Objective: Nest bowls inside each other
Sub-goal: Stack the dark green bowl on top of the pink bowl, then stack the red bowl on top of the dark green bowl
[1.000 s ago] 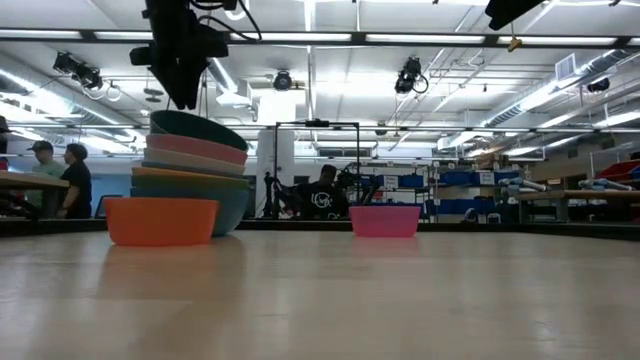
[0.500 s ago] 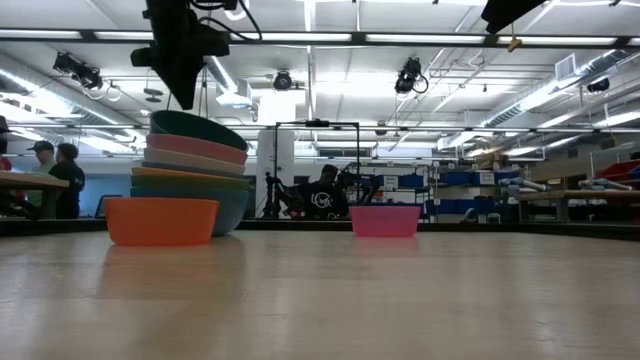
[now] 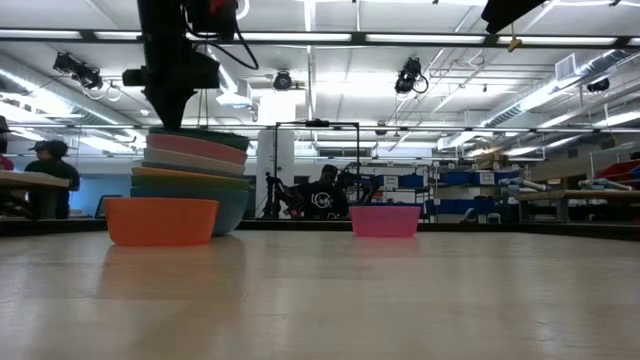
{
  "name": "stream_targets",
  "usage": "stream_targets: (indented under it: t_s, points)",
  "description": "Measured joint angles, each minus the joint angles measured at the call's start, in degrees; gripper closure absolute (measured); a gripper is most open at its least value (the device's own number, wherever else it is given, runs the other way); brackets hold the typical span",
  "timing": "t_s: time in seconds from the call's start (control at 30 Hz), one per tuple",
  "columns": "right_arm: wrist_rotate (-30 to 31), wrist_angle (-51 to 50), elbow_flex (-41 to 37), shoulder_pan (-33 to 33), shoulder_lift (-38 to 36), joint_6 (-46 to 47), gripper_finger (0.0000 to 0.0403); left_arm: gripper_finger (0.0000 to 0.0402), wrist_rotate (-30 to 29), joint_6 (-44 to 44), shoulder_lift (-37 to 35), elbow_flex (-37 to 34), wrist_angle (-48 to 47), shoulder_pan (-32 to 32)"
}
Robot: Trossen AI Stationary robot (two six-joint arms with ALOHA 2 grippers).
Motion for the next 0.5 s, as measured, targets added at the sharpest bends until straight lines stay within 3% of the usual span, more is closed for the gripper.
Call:
stream_targets:
  t_s: [0.27, 0.5]
  points:
    - [0.0, 0.0, 0.0, 0.0, 0.0, 0.0, 0.0229, 0.0382, 1.9, 0.1, 0.0, -2.2, 3.3, 0.0]
    - [0.3, -1.0, -0.4, -0.7, -0.1, 1.3, 0.023, 0.0382, 5.6, 2.3, 0.0, 9.4, -0.1, -2.8]
